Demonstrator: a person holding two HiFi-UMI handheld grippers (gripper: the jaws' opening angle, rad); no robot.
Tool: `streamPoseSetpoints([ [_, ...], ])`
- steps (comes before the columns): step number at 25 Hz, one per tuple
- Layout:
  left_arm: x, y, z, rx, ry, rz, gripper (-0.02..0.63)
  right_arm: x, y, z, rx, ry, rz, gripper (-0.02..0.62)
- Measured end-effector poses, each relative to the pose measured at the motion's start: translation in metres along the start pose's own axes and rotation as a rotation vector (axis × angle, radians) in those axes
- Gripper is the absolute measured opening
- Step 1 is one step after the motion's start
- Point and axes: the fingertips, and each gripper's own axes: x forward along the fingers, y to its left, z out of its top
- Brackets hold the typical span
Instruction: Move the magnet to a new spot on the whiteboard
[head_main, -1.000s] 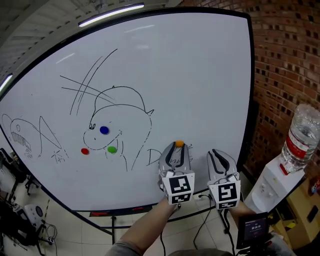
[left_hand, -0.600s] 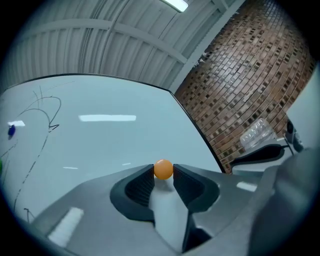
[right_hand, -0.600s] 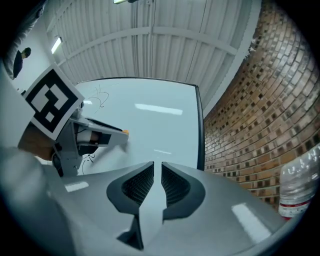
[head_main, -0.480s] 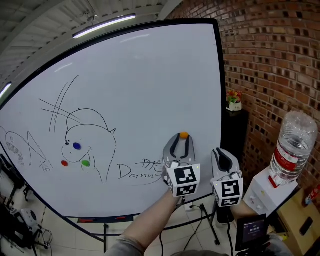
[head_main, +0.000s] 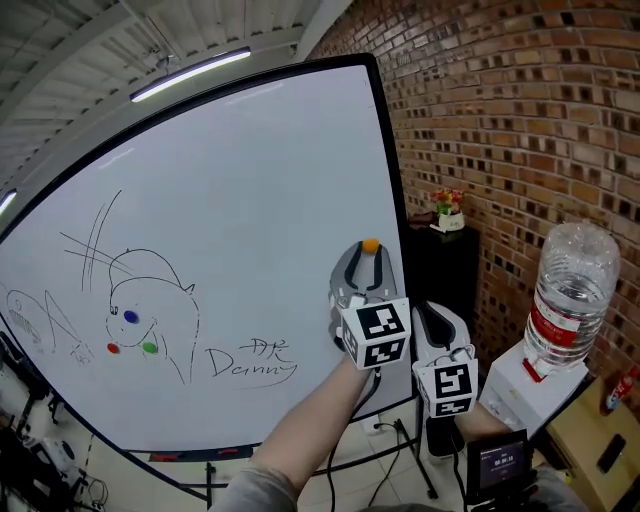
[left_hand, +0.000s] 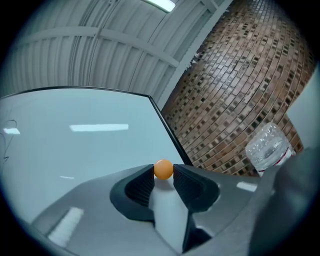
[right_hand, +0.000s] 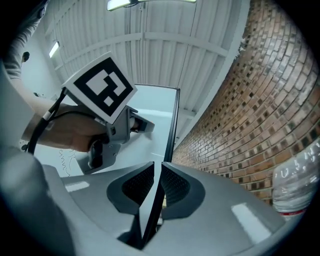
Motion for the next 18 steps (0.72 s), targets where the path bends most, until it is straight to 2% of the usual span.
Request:
streamPoseSetpoints([
  [6,0.022,0.001,0.017,0.009,-0.006,0.036,0.123,0.002,-0.011,0.005,0.001,-0.022,0.000,0.049],
  [12,0.025,0.000,0.013,0.098,0.015,0.092,0.123,0.006,-0.009,0.005,-0.003,-0.030,0.009,0.049],
  [18,0.028,0.001,0.010,0.127,0.019,0.132,0.126,0.007,-0.009,0.004,-0.006,-0.028,0.007,0.049],
])
